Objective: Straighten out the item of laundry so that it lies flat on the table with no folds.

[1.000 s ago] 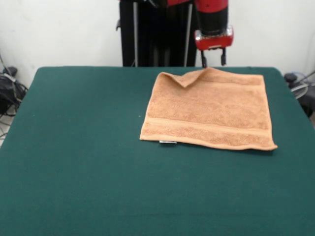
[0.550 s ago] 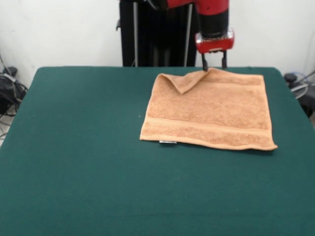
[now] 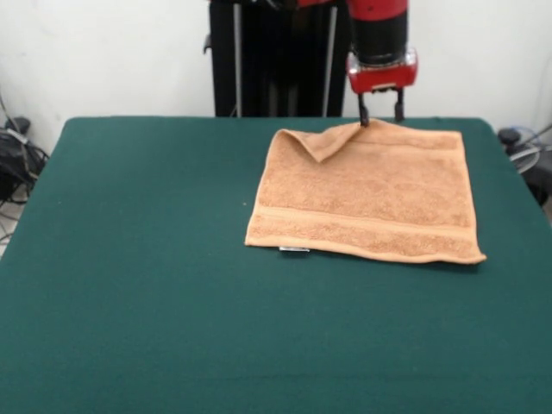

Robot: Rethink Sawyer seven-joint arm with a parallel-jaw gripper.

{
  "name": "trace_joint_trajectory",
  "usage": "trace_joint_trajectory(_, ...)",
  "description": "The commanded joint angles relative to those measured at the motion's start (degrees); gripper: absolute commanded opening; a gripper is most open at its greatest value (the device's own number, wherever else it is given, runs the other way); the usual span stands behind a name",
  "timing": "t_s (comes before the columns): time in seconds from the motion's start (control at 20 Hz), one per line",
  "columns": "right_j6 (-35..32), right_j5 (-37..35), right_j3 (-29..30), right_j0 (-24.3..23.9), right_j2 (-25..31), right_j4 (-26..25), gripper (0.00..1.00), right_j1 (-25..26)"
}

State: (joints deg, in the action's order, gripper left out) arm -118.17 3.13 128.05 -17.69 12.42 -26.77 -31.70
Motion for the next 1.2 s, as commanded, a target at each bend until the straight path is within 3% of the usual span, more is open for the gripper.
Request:
trace_joint_trajectory(0.05,-6.71,-8.66,-3.15,1.73,7.53,7.25,1.0,-4.69)
trace_joint_trajectory(0.4,-6.13,-5.67,-7.18,4.96,5.22,8.18,1.0,-0.27)
trace_joint_trajectory(0.75,-3.41,3.39,-8.5,1.86,2.57,0.74,1.0,8.04)
trace_joint_trajectory(1.2,-3.76,9.82,-7.27,-0.49,-0.81,-5.47,1.0,11.64)
